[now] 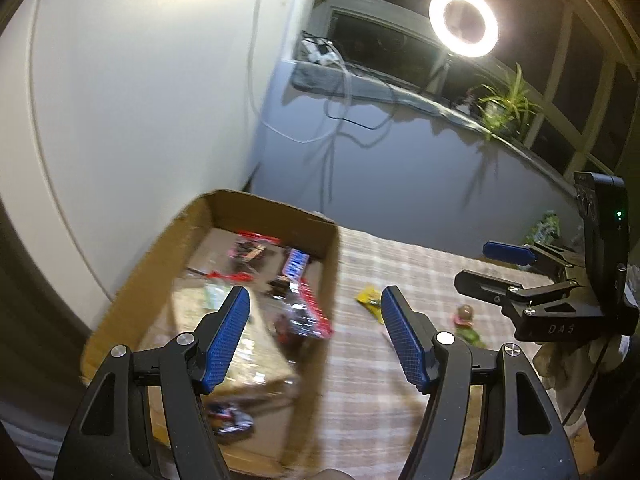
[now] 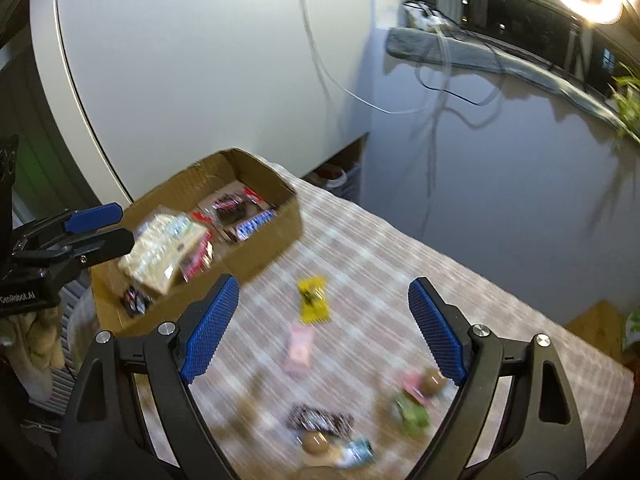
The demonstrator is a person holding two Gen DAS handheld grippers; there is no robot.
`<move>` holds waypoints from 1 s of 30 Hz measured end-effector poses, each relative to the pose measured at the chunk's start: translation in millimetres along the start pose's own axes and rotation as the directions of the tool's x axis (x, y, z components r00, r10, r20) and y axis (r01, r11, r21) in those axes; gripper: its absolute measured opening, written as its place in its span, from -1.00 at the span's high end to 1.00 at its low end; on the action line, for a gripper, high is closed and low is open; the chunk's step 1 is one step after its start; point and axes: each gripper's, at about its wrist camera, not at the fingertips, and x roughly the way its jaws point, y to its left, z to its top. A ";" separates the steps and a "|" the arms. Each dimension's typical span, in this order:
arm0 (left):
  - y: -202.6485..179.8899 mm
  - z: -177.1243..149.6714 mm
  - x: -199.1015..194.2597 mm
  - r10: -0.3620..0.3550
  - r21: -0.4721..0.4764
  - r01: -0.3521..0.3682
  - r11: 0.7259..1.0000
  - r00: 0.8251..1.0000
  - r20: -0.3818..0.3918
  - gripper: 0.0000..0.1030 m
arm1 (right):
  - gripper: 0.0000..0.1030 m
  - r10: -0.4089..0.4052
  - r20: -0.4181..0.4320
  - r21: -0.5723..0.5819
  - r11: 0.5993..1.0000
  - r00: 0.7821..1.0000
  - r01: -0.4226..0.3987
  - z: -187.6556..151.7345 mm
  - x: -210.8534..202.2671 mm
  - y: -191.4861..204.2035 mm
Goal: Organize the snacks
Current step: 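Move the left tool to the black-and-white candy while the right tool approaches the chocolate ball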
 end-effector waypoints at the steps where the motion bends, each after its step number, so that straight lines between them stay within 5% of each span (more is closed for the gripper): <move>1: -4.6 -1.2 1.2 -0.009 0.005 0.009 1.000 1.000 -0.004 -0.32 | -0.73 -0.006 -0.001 0.007 1.000 1.000 0.006 -4.4 -3.7 -4.9; 12: -60.3 -22.2 23.5 -0.106 0.066 0.112 0.992 0.991 -0.085 -0.31 | -0.73 -0.053 -0.044 0.111 0.992 0.998 0.058 -50.0 -24.4 -70.1; 21: -92.7 -40.3 52.5 -0.152 0.119 0.178 0.977 0.968 -0.200 0.00 | -0.73 -0.017 -0.090 0.141 0.990 0.996 0.030 -66.6 -1.3 -92.2; 30: -117.9 -61.1 81.7 -0.137 0.202 0.202 0.958 0.945 -0.298 0.22 | -0.37 0.039 -0.140 0.141 0.990 0.989 -0.019 -77.4 27.8 -94.0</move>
